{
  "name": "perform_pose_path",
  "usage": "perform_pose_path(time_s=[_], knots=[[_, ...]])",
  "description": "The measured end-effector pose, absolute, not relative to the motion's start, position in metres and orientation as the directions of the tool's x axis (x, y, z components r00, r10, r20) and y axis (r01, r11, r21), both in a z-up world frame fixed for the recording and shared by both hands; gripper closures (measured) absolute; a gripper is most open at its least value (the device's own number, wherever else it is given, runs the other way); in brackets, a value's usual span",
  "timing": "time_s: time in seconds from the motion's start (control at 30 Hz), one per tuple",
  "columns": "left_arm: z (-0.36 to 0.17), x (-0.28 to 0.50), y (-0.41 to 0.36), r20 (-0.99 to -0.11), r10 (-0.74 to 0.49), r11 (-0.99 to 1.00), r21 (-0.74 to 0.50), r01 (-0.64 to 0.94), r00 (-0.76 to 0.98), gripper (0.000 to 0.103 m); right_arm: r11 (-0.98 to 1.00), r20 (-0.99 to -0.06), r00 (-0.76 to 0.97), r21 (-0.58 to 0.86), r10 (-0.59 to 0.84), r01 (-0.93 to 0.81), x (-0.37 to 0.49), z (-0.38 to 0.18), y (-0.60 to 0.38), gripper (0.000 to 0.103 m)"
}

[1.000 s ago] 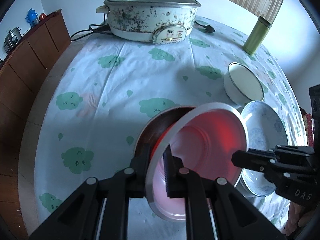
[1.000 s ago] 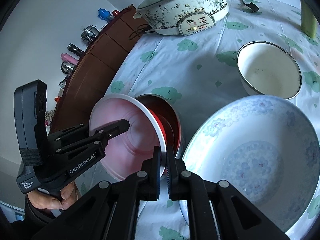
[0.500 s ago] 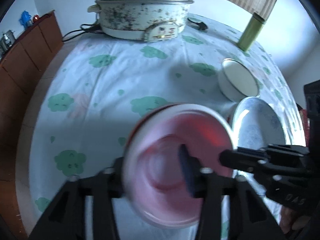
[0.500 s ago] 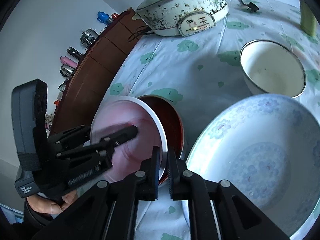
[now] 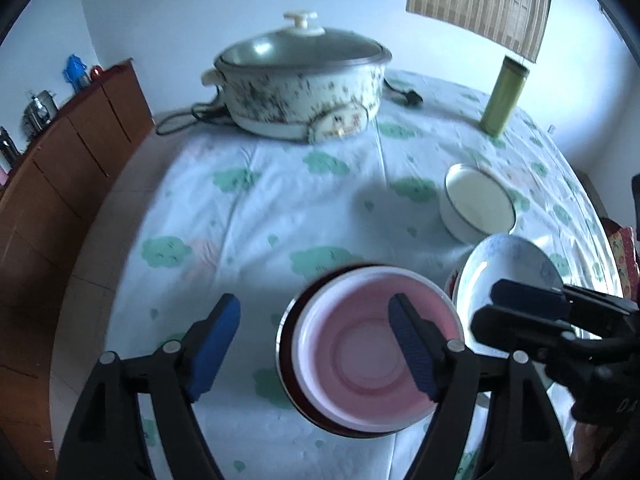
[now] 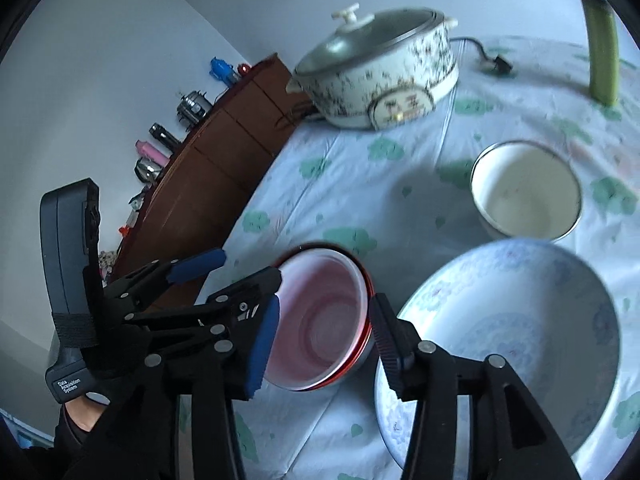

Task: Organize plates and bowls
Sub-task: 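Lower the red bowl into the steel bowl and open both tools, then move both tools to the white enamel bowl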

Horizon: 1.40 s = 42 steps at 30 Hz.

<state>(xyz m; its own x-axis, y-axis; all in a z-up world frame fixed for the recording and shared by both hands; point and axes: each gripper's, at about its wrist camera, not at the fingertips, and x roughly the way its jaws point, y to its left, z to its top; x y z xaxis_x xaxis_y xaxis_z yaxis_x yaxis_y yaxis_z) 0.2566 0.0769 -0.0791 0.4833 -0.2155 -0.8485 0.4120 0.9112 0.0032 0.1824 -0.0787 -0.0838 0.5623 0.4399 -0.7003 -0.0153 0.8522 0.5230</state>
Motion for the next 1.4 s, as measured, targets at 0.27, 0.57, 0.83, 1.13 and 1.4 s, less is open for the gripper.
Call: perform_pose_path(time_s=[0.27,0.57,0.83,1.13,1.4], knots=[[-0.062,0.245,0.074,-0.802,-0.167,0.919,0.085,0.386,0.574,0.025,0.86,-0.682,0.62,0.51,0.389,0.021,0.164,-0.067,-0.092,0.053],[-0.053,0.229,0.068,-0.793,-0.159,0.92,0.096,0.379,0.588,0.025,0.865,-0.677,0.648,0.499,0.348,0.057,0.143,-0.063,-0.103,0.053],[-0.052,0.212,0.06,-0.808,-0.167,0.913,0.09,0.398,0.565,0.025,0.869,-0.67,0.674,0.488,0.311,0.085,0.123,-0.057,-0.116,0.053],[-0.05,0.2,0.055,-0.827,-0.208,0.908,0.036,0.418,0.523,0.025,0.862,-0.671,0.689,0.49,0.276,0.132,0.101,-0.057,-0.138,0.053],[-0.058,0.197,0.047,-0.852,-0.268,0.891,-0.043,0.451,0.449,0.025,0.857,-0.683,0.697,0.476,0.22,0.196,0.085,-0.06,-0.169,0.053]])
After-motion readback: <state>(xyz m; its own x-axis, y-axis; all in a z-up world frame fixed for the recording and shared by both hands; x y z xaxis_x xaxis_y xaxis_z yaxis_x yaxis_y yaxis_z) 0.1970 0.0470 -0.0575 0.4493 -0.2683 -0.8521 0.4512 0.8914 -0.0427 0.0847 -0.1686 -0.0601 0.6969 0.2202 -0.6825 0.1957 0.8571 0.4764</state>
